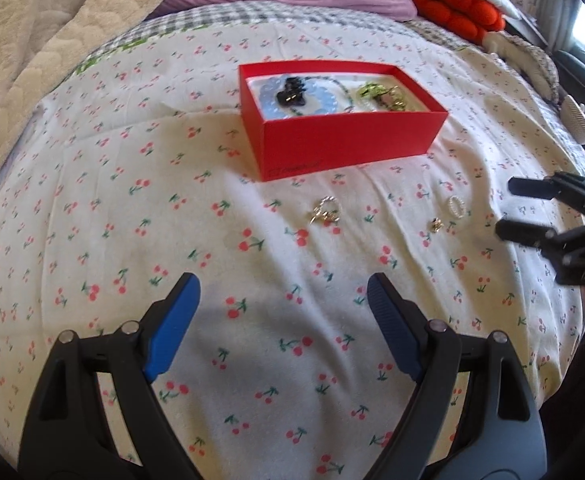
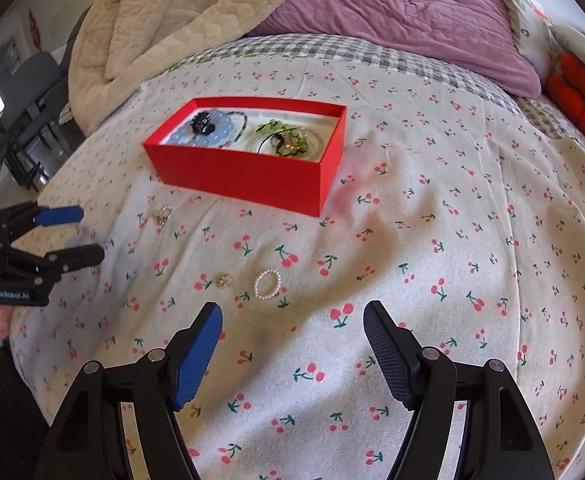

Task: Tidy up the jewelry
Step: 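Withdraw both tools from the box toward the remaining small jewelry, then grasp the small silver earring with the left tool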

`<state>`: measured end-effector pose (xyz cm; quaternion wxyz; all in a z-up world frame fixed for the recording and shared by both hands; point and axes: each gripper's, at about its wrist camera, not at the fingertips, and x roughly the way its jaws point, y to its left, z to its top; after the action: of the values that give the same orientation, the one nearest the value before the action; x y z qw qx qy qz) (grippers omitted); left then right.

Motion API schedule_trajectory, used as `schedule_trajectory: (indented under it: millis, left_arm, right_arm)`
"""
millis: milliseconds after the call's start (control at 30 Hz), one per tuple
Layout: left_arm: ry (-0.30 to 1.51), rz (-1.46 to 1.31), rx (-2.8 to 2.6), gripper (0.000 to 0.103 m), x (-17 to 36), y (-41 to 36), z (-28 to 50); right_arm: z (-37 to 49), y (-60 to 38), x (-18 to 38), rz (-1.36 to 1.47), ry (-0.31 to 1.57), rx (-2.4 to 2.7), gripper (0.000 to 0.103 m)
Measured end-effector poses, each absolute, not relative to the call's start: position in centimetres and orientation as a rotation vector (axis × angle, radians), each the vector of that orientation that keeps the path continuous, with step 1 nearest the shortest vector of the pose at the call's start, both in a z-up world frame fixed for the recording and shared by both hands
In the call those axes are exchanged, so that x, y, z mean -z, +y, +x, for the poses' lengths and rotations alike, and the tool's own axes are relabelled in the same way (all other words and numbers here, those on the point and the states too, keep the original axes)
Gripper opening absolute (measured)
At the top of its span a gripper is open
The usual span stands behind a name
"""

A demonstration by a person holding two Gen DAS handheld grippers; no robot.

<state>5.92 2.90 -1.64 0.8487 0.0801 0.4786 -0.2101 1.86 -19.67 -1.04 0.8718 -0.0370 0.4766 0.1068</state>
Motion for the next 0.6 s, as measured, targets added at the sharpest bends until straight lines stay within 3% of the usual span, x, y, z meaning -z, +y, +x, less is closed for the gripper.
schedule_trajectory:
  millis: [100, 200, 267, 400, 600]
  left_arm:
    - [0.992, 0.185, 0.485, 0.074, 2.0, 2.2, 6.3]
    - [0.984, 0.199, 0.516, 0.054, 2.3, 1.5, 6.6]
    - [0.983, 0.208, 0.541, 0.035, 2.5, 1.0, 7.0]
    - [0.987, 0.229, 0.572, 0.028, 3.0, 0.2, 7.8]
    - [1.006, 0.269, 0.564, 0.017, 4.1, -0.6, 9.0]
  right_arm:
    - [1.5, -18.4, 1.5, -0.126, 0.994, -0.256, 0.074]
    - [1.1, -17.2, 1.6, -0.171, 0.977, -0.297, 0.074]
    - [0.8, -16.3, 1.6, -0.185, 0.962, -0.339, 0.074]
    - [0.9, -15.0, 1.5, -0.158, 0.958, -0.444, 0.073]
    - [1.9, -13.7, 2.6, -0.137, 0.997, -0.492, 0.06]
